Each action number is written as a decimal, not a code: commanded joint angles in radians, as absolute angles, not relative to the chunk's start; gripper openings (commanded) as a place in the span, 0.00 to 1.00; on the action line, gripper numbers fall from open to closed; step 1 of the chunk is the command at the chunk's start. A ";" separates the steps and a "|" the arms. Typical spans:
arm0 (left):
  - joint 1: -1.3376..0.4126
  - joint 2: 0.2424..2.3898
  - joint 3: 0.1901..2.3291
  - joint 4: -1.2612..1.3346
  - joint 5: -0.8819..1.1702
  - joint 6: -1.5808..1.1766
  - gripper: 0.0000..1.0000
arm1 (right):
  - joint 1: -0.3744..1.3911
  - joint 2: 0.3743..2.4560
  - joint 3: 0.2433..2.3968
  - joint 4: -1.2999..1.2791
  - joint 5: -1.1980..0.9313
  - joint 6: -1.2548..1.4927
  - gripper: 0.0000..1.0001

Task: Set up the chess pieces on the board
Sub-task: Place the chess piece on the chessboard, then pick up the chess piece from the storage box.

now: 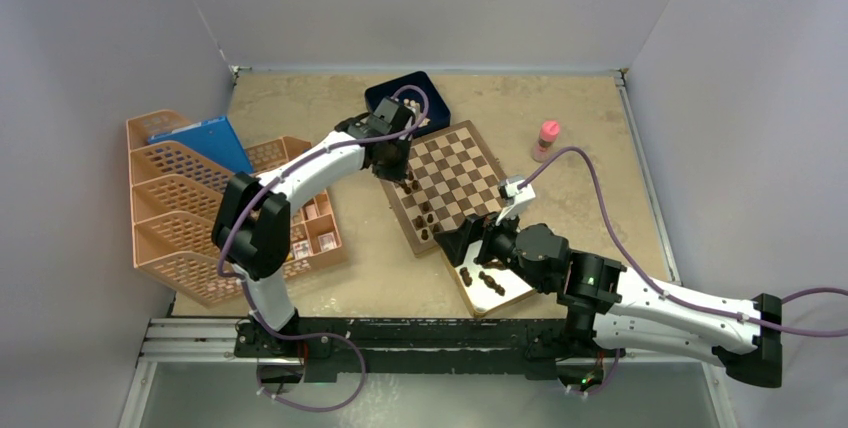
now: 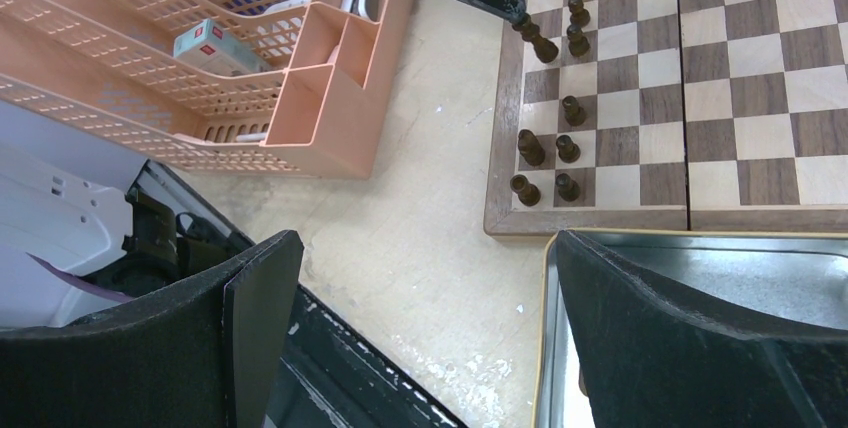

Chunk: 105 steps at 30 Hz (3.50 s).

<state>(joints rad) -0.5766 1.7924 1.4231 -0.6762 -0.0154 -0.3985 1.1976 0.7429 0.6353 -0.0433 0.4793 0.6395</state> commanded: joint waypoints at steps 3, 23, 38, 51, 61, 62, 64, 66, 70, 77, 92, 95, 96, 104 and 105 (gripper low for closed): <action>-0.584 1.816 1.497 -0.712 -0.032 -0.374 0.00 | 1.198 0.722 0.648 -0.025 0.495 0.643 0.99; -0.599 1.842 1.524 -0.746 -0.104 -0.388 0.01 | 1.198 0.728 0.657 -0.034 0.507 0.640 0.99; -0.607 1.853 1.523 -0.738 -0.112 -0.388 0.09 | 1.198 0.725 0.648 -0.023 0.505 0.636 0.99; -0.621 1.857 1.534 -0.736 -0.105 -0.379 0.22 | 1.198 0.742 0.642 -0.005 0.496 0.627 0.99; -0.620 1.795 1.540 -0.708 -0.069 -0.390 0.35 | 1.198 0.748 0.649 -0.051 0.566 0.690 0.99; -0.620 1.775 1.533 -0.698 -0.065 -0.392 0.36 | 1.198 0.751 0.654 -0.065 0.583 0.716 0.99; -0.620 1.725 1.517 -0.670 -0.055 -0.396 0.39 | 1.198 0.760 0.656 -0.095 0.620 0.792 0.99; -0.619 1.659 1.482 -0.633 -0.050 -0.398 0.42 | 1.198 0.767 0.655 -0.125 0.650 0.869 0.99; -0.618 1.487 1.382 -0.545 -0.037 -0.402 0.62 | 1.198 0.778 0.652 -0.200 0.704 1.031 0.99; -0.617 1.184 1.187 -0.492 0.007 -0.370 0.67 | 1.197 0.832 0.689 -0.313 0.678 1.192 0.99; -0.619 0.593 0.762 -0.416 0.213 -0.392 0.89 | 1.197 1.045 0.712 -0.397 0.519 1.505 0.55; -0.618 0.594 0.772 -0.427 0.245 -0.384 0.89 | 1.188 1.055 0.719 -0.434 0.536 1.564 0.60; -0.619 0.597 0.770 -0.425 0.260 -0.375 0.89 | 1.178 1.065 0.729 -0.473 0.545 1.592 0.60; -0.618 0.649 0.800 -0.480 0.303 -0.330 0.89 | 0.983 1.092 0.764 -0.660 0.502 1.740 0.56; -0.618 0.651 0.804 -0.486 0.300 -0.330 0.89 | 0.972 1.084 0.758 -0.652 0.499 1.743 0.57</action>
